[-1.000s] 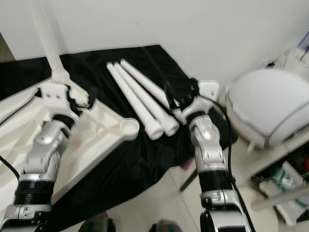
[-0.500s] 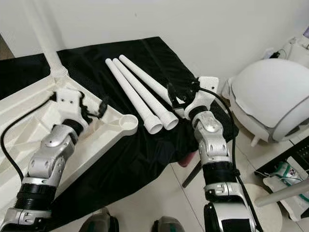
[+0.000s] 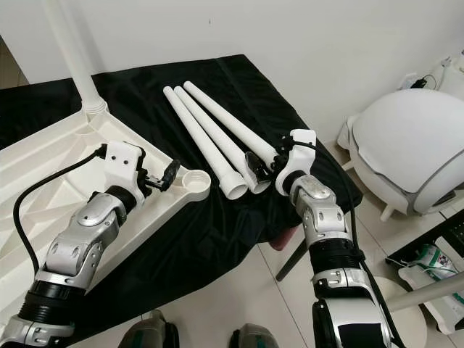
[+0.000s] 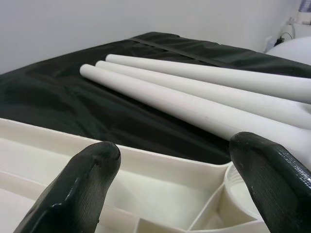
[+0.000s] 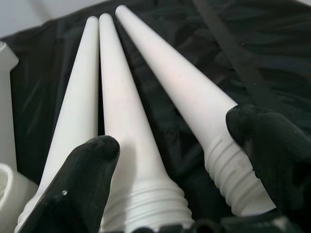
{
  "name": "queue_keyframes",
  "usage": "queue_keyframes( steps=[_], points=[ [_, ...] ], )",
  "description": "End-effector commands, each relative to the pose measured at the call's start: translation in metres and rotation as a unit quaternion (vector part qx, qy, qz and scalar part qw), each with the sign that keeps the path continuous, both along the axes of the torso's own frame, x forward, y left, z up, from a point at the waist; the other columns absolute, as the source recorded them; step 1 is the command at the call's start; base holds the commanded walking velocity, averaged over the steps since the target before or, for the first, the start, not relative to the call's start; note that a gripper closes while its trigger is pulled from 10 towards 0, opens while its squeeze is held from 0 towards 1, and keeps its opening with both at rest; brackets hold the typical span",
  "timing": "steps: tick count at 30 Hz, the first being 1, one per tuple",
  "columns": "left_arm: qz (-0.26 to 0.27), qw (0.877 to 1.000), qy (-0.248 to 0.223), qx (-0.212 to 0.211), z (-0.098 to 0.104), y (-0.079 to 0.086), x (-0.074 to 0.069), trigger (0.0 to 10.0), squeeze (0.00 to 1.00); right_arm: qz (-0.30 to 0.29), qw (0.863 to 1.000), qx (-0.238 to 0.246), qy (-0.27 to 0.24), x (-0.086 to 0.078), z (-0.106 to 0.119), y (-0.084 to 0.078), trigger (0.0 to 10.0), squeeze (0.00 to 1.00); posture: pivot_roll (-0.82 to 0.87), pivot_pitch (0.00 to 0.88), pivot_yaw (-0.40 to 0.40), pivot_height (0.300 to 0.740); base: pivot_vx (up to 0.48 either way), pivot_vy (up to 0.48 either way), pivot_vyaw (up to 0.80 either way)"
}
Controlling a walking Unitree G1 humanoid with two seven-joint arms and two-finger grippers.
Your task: Building children table
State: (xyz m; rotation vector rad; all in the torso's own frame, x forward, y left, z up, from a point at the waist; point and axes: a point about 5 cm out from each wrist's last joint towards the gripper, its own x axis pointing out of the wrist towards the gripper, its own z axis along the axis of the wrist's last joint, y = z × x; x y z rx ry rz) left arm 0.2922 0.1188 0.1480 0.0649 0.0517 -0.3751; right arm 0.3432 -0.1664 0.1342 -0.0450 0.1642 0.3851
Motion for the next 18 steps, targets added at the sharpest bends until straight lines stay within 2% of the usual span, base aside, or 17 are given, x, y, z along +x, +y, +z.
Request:
queue_keyframes(
  steps=[1, 7, 11, 18],
  points=[
    [-0.091, 0.996, 0.016, 0.000, -0.003, -0.009, -0.007, 10.0, 0.00, 0.017, 0.999, -0.011, 0.028, -0.004, -0.009, 0.000, 10.0, 0.00, -0.04, 0.006, 0.000, 0.740, 0.000, 0.000, 0.00],
    [-0.095, 0.995, 0.016, -0.013, 0.002, -0.008, -0.008, 10.0, 0.00, 0.047, 0.998, -0.019, 0.047, -0.009, -0.016, 0.002, 10.0, 0.00, -0.05, 0.005, 0.001, 0.740, 0.000, 0.000, 0.00],
    [-0.133, 0.991, 0.014, -0.016, 0.009, -0.011, -0.012, 10.0, 0.00, 0.083, 0.995, -0.032, 0.048, -0.016, -0.018, 0.005, 10.0, 0.00, -0.05, 0.003, 0.000, 0.740, 0.000, 0.000, 0.00],
    [-0.139, 0.990, 0.014, -0.008, 0.009, -0.012, -0.013, 10.0, 0.00, 0.083, 0.994, -0.034, 0.057, -0.017, -0.019, 0.002, 10.0, 0.00, -0.06, 0.000, 0.001, 0.740, 0.000, 0.000, 0.00]
  ],
)
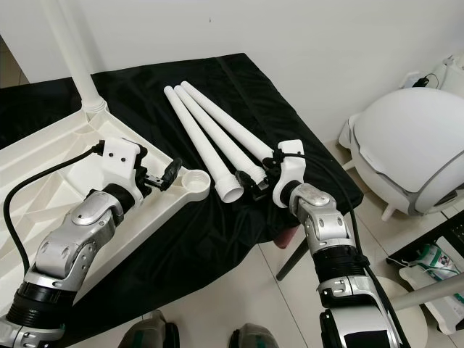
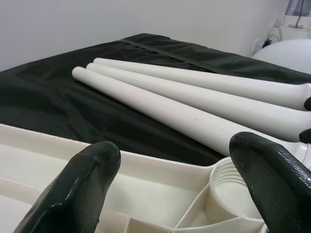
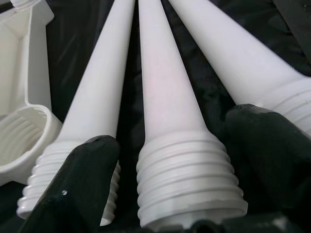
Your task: Building children table
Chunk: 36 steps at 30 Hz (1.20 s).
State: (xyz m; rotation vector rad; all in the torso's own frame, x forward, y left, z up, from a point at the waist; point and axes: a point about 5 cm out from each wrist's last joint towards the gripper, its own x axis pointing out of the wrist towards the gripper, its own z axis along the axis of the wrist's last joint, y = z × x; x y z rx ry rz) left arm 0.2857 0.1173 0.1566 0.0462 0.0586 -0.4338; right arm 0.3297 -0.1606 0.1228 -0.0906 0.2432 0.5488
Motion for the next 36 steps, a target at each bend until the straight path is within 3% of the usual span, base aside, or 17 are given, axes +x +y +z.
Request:
queue_keyframes(
  steps=[1, 12, 24, 32, 33, 34, 36],
  points=[
    [-0.112, 0.994, 0.006, -0.001, 0.001, -0.012, -0.006, 10.0, 0.00, -0.002, 1.000, -0.013, 0.023, -0.004, -0.009, -0.004, 10.0, 0.00, -0.06, 0.000, 0.001, 0.740, 0.000, 0.000, 0.00],
    [-0.121, 0.993, 0.010, -0.001, 0.001, -0.015, -0.008, 10.0, 0.00, -0.007, 0.999, -0.017, 0.040, -0.010, -0.019, -0.006, 10.0, 0.00, -0.07, 0.000, 0.003, 0.740, 0.000, 0.000, 0.00],
    [-0.121, 0.993, 0.013, -0.005, 0.003, -0.017, -0.007, 10.0, 0.00, -0.025, 1.000, -0.004, -0.008, -0.003, -0.014, -0.001, 10.0, 0.00, -0.07, 0.012, 0.006, 0.740, 0.000, 0.000, 0.00],
    [-0.119, 0.993, 0.013, -0.007, 0.003, -0.017, -0.006, 10.0, 0.00, -0.039, 0.999, 0.011, -0.014, 0.000, -0.015, 0.001, 10.0, 0.00, -0.07, 0.012, 0.009, 0.740, 0.000, 0.000, 0.00],
    [-0.120, 0.993, 0.013, -0.007, 0.003, -0.018, -0.006, 10.0, 0.00, -0.043, 0.999, 0.017, -0.005, 0.000, -0.018, 0.001, 9.3, 0.00, -0.07, 0.014, 0.011, 0.740, 0.000, 0.000, 0.00],
    [-0.120, 0.993, 0.013, -0.006, 0.003, -0.018, -0.006, 10.0, 0.00, -0.043, 0.999, 0.022, 0.000, 0.000, -0.020, 0.002, 0.1, 0.00, -0.07, 0.015, 0.010, 0.740, 0.000, 0.000, 0.00],
    [-0.120, 0.993, 0.014, -0.007, 0.003, -0.017, -0.006, 10.0, 0.00, -0.040, 0.999, 0.024, 0.009, -0.002, -0.024, 0.003, 0.0, 0.00, -0.07, 0.014, 0.011, 0.740, 0.000, 0.000, 0.00]
  ],
)
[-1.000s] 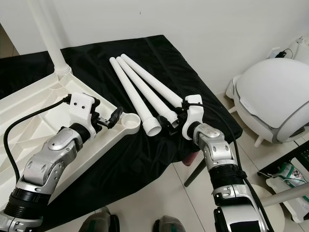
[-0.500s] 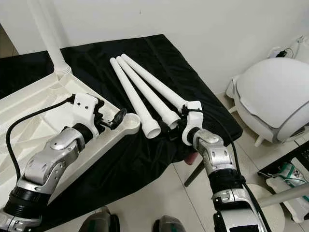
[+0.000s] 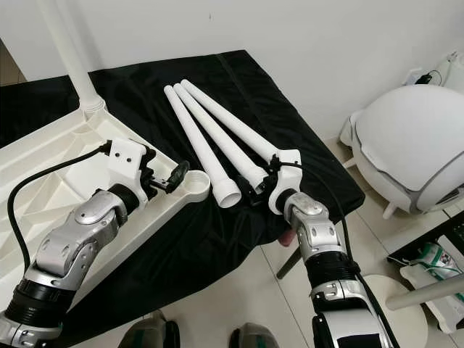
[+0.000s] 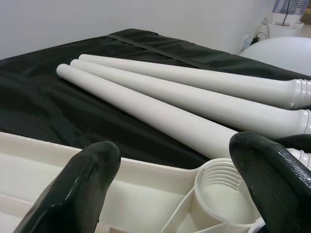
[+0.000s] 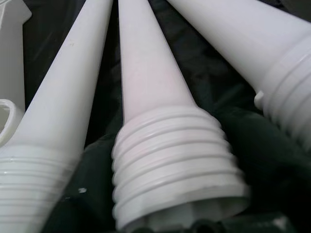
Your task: Building children table
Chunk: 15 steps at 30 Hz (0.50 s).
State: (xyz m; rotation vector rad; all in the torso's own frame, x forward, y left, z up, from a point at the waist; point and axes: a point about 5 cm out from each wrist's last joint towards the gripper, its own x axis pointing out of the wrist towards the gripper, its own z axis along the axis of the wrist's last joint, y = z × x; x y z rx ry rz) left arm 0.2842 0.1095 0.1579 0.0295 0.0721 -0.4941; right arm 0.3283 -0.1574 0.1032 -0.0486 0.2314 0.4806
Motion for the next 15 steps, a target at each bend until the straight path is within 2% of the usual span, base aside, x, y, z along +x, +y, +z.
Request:
queue_keyframes(
  steps=[1, 10, 12, 13, 15],
  points=[
    [-0.090, 0.996, 0.005, -0.001, 0.002, -0.009, -0.005, 10.0, 0.00, 0.000, 1.000, 0.008, 0.016, -0.002, -0.007, 0.000, 0.0, 0.00, -0.07, 0.014, 0.011, 0.740, 0.000, 0.000, 0.00],
    [-0.094, 0.996, 0.012, -0.002, -0.001, -0.010, -0.005, 10.0, 0.00, 0.009, 1.000, 0.014, 0.003, -0.005, -0.006, 0.001, 0.0, 0.00, -0.07, 0.017, 0.014, 0.740, 0.000, 0.000, 0.00],
    [-0.103, 0.995, 0.018, -0.006, -0.004, -0.013, -0.005, 10.0, 0.00, 0.004, 0.998, 0.035, -0.044, -0.005, 0.005, 0.002, 0.0, 0.00, -0.07, 0.013, 0.015, 0.740, 0.000, 0.000, 0.00],
    [-0.103, 0.995, 0.018, -0.006, -0.004, -0.013, -0.005, 10.0, 0.00, 0.004, 0.998, 0.035, -0.044, -0.005, 0.005, 0.002, 0.0, 0.00, -0.07, 0.013, 0.015, 0.740, 0.000, 0.000, 0.00],
    [-0.120, 0.992, 0.023, -0.026, -0.003, -0.020, -0.006, 10.0, 0.00, -0.013, 0.993, 0.071, -0.093, -0.003, 0.021, -0.001, 0.0, 0.00, -0.07, 0.013, 0.015, 0.740, 0.000, 0.000, 0.00]
  ],
)
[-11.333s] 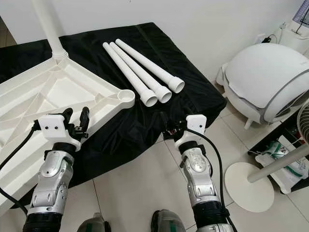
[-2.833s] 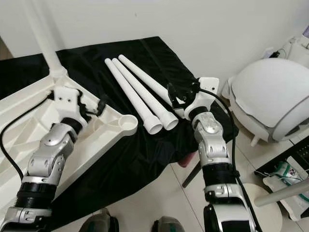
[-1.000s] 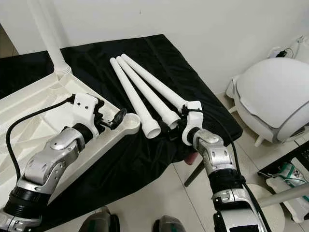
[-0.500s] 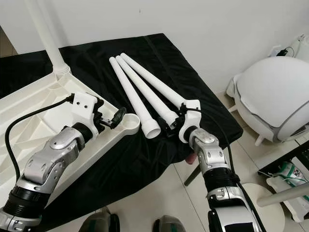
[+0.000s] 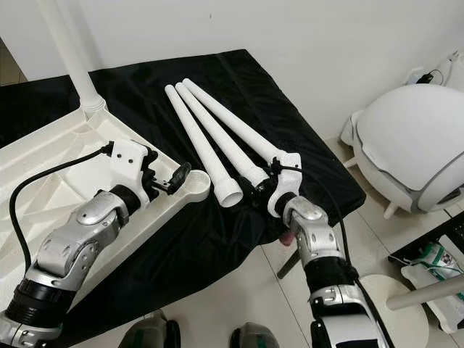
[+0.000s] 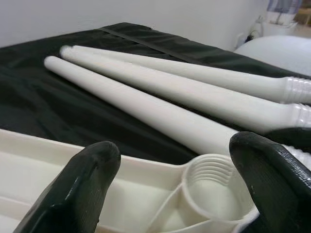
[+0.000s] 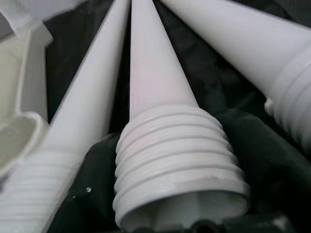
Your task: Building children table
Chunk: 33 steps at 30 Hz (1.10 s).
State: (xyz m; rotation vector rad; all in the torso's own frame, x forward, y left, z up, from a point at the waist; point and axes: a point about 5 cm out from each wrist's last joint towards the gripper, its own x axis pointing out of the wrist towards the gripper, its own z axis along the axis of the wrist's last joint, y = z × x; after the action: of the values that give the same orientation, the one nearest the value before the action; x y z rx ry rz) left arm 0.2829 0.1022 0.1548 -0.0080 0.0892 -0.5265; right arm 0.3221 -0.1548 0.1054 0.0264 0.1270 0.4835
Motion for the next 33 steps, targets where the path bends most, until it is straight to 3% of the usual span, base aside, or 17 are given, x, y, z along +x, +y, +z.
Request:
queue_keyframes(
  steps=[1, 8, 13, 15, 16, 17, 18, 19, 22, 27, 33],
  points=[
    [-0.104, 0.994, 0.009, -0.010, 0.000, -0.013, -0.005, 10.0, 0.00, -0.012, 0.998, 0.024, -0.052, 0.003, 0.018, -0.004, 0.0, 0.00, -0.07, 0.013, 0.015, 0.740, 0.000, 0.000, 0.00],
    [-0.168, 0.984, 0.012, -0.066, 0.013, -0.042, -0.007, 10.0, 0.00, -0.026, 0.988, 0.093, -0.122, 0.006, 0.049, -0.008, 0.0, 0.00, -0.09, 0.000, 0.016, 0.740, 0.000, 0.000, 0.00],
    [-0.191, 0.976, 0.016, -0.106, 0.024, -0.054, -0.004, 10.0, 0.00, -0.021, 0.983, 0.103, -0.149, 0.005, 0.060, -0.008, 0.0, 0.00, -0.09, 0.000, 0.021, 0.740, 0.000, 0.000, 0.00],
    [-0.220, 0.962, 0.020, -0.159, 0.042, -0.070, 0.003, 10.0, 0.00, 0.011, 0.981, 0.093, -0.168, 0.001, 0.066, 0.000, 0.0, 0.00, -0.10, 0.000, 0.026, 0.740, 0.000, 0.000, 0.00],
    [-0.220, 0.962, 0.020, -0.159, 0.042, -0.070, 0.003, 10.0, 0.00, 0.011, 0.981, 0.093, -0.168, 0.001, 0.066, 0.000, 0.0, 0.00, -0.10, 0.000, 0.026, 0.740, 0.000, 0.000, 0.00],
    [-0.223, 0.960, 0.020, -0.167, 0.046, -0.073, 0.006, 10.0, 0.00, 0.021, 0.981, 0.088, -0.170, 0.000, 0.066, 0.002, 1.3, 0.00, -0.10, 0.000, 0.027, 0.740, 0.000, 0.000, 0.00],
    [-0.223, 0.960, 0.020, -0.167, 0.046, -0.073, 0.006, 10.0, 0.00, 0.021, 0.981, 0.088, -0.170, 0.000, 0.066, 0.002, 1.3, 0.00, -0.10, 0.000, 0.027, 0.740, 0.000, 0.000, 0.00],
    [-0.225, 0.958, 0.023, -0.176, 0.052, -0.079, 0.013, 10.0, 0.00, 0.035, 0.982, 0.073, -0.173, -0.002, 0.065, 0.007, 10.0, 0.00, -0.10, 0.000, 0.029, 0.740, 0.000, 0.000, 0.00],
    [-0.225, 0.957, 0.028, -0.183, 0.055, -0.081, 0.017, 10.0, 0.00, 0.040, 0.981, 0.066, -0.178, -0.003, 0.065, 0.009, 10.0, 0.00, -0.10, 0.000, 0.029, 0.740, 0.000, 0.000, 0.00],
    [-0.221, 0.949, 0.055, -0.217, 0.068, -0.084, 0.038, 10.0, 0.00, 0.067, 0.978, 0.035, -0.193, -0.009, 0.064, 0.012, 10.0, 0.00, -0.12, 0.000, 0.039, 0.740, 0.000, 0.000, 0.00],
    [-0.204, 0.955, 0.065, -0.204, 0.071, -0.083, 0.052, 10.0, 0.00, 0.068, 0.976, 0.020, -0.208, -0.011, 0.067, 0.012, 10.0, 0.00, -0.13, 0.000, 0.045, 0.740, 0.000, 0.000, 0.00]
  ],
)
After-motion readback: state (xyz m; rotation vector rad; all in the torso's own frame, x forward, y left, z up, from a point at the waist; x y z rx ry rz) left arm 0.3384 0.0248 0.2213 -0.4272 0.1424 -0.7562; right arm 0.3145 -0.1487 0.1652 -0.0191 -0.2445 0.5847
